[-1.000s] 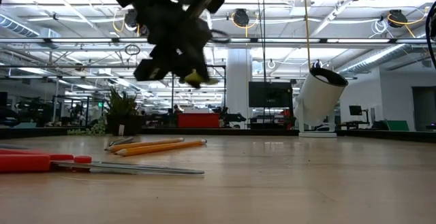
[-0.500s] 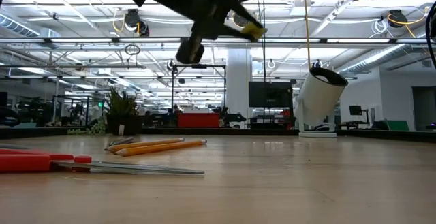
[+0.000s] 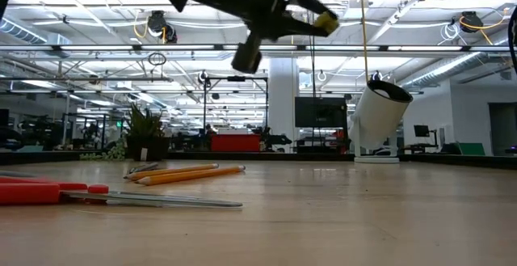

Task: Pick and place office supplies into organizer
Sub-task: Put the green eraser into the desk organizer

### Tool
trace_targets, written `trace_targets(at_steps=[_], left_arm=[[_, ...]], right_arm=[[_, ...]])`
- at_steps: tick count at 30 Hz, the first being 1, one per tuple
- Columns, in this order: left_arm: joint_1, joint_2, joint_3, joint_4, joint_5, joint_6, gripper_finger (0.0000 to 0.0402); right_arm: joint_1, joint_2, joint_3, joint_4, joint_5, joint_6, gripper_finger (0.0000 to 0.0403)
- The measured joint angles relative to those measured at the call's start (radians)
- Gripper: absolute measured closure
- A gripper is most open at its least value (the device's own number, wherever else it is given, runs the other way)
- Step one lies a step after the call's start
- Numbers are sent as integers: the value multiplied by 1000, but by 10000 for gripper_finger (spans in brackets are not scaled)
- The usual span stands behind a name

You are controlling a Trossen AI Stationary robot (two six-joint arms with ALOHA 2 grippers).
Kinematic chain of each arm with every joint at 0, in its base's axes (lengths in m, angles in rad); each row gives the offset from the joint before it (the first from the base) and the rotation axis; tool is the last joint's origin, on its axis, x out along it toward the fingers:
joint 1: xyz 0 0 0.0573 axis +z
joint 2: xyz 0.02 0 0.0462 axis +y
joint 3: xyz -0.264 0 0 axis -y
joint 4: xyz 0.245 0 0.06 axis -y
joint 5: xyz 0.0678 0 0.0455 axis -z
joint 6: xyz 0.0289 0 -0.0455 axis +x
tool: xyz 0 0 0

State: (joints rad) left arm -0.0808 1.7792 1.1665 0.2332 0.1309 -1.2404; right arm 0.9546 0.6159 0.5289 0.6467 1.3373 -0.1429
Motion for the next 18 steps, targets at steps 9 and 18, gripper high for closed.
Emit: trace_targets(at_steps=[9,18], left_arm=[[-30,220,279,-34,83,57,334],[-28,427,546,-155,197,148,334]], right_arm=[[0,-1,0,36,-2,-46,310],[0,-2,0,42,-2,-71,310]])
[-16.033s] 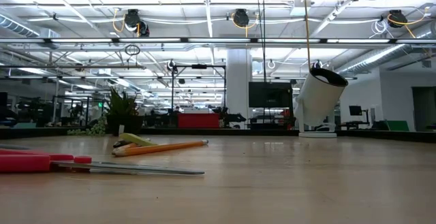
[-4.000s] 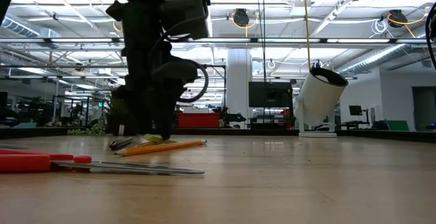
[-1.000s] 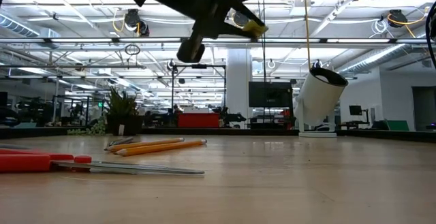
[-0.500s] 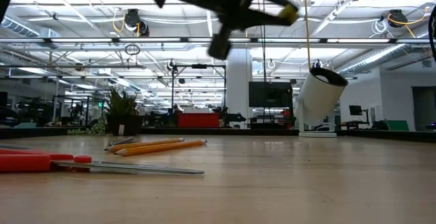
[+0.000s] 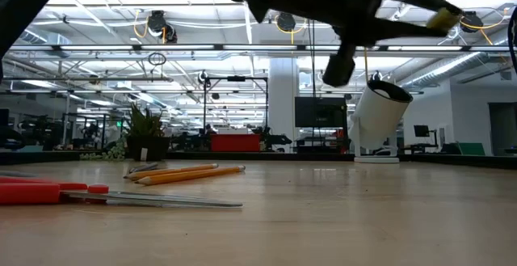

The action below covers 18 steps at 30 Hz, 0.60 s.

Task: Pick and place office supplies into organizer
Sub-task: Put the green eraser into the desk organizer

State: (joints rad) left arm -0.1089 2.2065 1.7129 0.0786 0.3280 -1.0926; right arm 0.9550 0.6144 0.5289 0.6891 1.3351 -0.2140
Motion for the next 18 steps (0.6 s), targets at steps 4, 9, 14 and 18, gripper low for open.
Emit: trace_targets(at_steps=[4,9,14,18], left_arm=[[-2,72,80,-39,26,11,334],[-10,157,193,-92,58,15,334],[-29,272,388,-113,94,36,334],[-31,350,517,-208,116,37,334]], right_arm=[[0,0,0,1,2,-17,310],[0,-1,0,2,3,-19,310],[0,-1,0,2,3,-18,310],[0,-1,0,2,3,-12,310]])
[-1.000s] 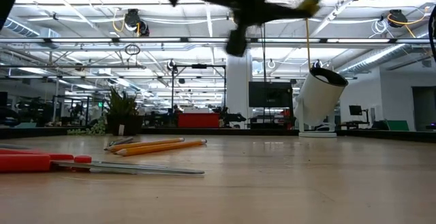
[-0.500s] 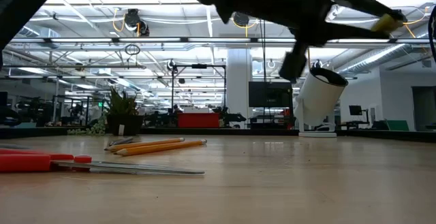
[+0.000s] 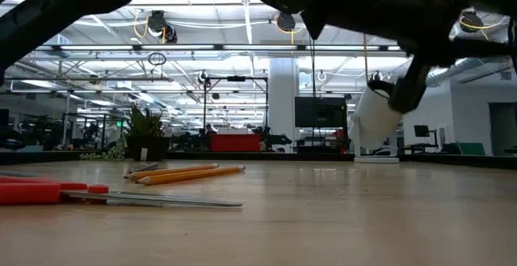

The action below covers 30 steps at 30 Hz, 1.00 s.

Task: Pick and place office supplies into organizer
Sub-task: Put the green eraser into the desk organizer

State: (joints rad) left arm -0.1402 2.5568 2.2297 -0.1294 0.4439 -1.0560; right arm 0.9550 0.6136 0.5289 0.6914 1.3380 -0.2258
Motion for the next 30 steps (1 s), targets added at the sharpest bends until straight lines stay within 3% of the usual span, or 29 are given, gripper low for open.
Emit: trace_targets(at_steps=[3,14,30], left_arm=[[0,12,15,-62,-2,1,334],[12,8,3,-53,-53,-39,334],[7,57,4,28,-6,-137,334]], right_arm=[[0,0,0,0,-1,4,310],[0,0,0,-3,0,1,310],[0,3,0,-30,0,23,310]])
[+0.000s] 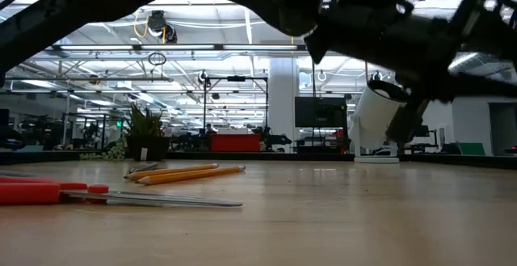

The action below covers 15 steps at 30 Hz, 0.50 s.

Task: Pick and place office supplies into organizer
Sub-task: Put the green eraser into the desk organizer

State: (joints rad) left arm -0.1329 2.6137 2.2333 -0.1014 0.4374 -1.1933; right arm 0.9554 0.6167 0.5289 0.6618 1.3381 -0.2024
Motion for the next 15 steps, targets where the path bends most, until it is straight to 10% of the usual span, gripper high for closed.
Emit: trace_targets(at_steps=[15], left_arm=[[-3,2,-1,27,37,-6,308]], right_arm=[[0,2,0,-2,0,18,310]])
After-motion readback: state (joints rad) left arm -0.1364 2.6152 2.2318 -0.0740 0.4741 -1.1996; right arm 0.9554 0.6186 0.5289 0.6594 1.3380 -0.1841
